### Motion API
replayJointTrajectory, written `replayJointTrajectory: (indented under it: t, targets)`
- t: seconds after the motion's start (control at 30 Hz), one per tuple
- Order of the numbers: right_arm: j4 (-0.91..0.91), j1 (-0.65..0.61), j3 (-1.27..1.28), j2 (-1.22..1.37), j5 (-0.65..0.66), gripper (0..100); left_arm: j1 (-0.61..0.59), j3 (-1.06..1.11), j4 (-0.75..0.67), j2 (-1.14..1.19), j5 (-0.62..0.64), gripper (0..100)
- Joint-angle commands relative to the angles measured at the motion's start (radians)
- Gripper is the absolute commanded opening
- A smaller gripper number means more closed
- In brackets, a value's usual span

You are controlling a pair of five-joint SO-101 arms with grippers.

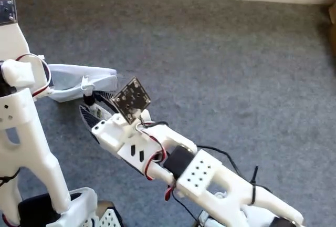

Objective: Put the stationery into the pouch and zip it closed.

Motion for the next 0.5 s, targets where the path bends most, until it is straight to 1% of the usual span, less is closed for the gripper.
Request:
replayJointTrajectory:
  t: [0.0,0.23,0.47]
  targets:
    - [-0.062,-0.007,-0.008,0.076,-0.006,14.1,-0.002,0.024,0.006,0.050,0.012,1]
    - [-0.157,-0.004,-0.001,0.091,-0.006,14.1,-0.002,0.025,0.006,0.050,0.011,1]
    - [-0.163,0.035,0.001,0.036,-0.006,14.1,-0.002,0.025,0.006,0.050,0.011,1]
